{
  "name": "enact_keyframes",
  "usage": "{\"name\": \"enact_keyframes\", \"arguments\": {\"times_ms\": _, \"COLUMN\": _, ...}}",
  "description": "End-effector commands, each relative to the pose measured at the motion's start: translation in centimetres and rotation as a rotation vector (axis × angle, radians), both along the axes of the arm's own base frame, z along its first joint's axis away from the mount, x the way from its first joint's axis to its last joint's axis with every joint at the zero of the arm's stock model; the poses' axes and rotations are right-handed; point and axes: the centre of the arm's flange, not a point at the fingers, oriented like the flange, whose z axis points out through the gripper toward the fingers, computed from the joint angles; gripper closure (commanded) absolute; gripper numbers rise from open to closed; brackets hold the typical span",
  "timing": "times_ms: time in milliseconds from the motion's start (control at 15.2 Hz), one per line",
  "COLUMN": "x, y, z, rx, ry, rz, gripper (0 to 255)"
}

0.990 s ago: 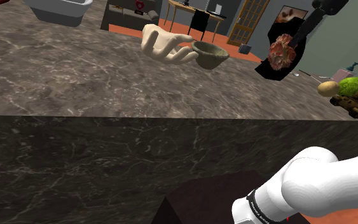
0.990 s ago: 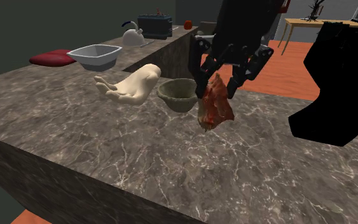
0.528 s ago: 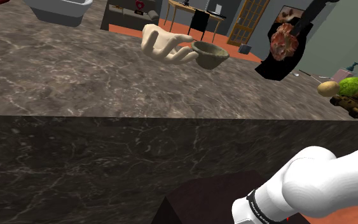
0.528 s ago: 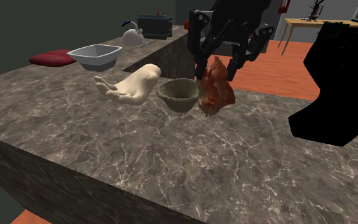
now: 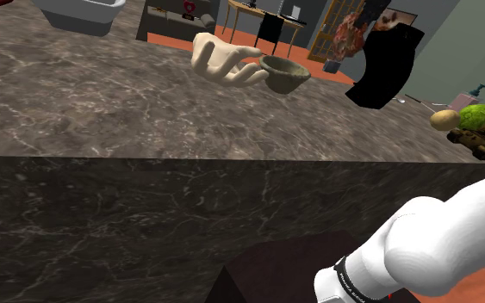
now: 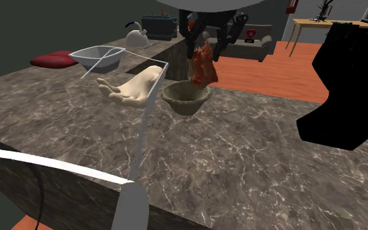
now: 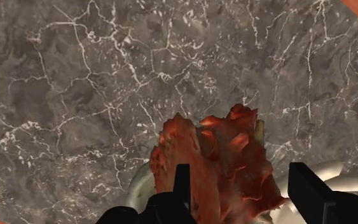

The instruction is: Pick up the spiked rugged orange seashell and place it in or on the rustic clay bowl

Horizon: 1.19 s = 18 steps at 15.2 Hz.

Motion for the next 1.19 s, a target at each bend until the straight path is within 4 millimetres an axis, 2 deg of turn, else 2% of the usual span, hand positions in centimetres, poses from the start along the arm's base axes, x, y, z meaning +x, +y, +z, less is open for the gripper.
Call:
{"name": "enact_keyframes", "arguments": {"times_ms": 0, "x": 2.4, "y": 0.6, "z": 0.3, "rx": 0.000, "ry": -0.002, "rz": 0.000, "gripper": 255}}
{"name": "enact_keyframes", "arguments": {"times_ms": 330, "x": 8.9, "y": 1.9, "z": 1.0, "rx": 0.000, "ry": -0.002, "rz": 0.000, "gripper": 255}}
{"name": "enact_keyframes", "arguments": {"times_ms": 396, "x": 10.8, "y": 2.2, "z": 1.2, "rx": 0.000, "ry": -0.002, "rz": 0.000, "gripper": 255}}
{"name": "enact_keyframes", "arguments": {"times_ms": 1122, "x": 10.8, "y": 2.2, "z": -4.6, "rx": 0.000, "ry": -0.002, "rz": 0.000, "gripper": 255}}
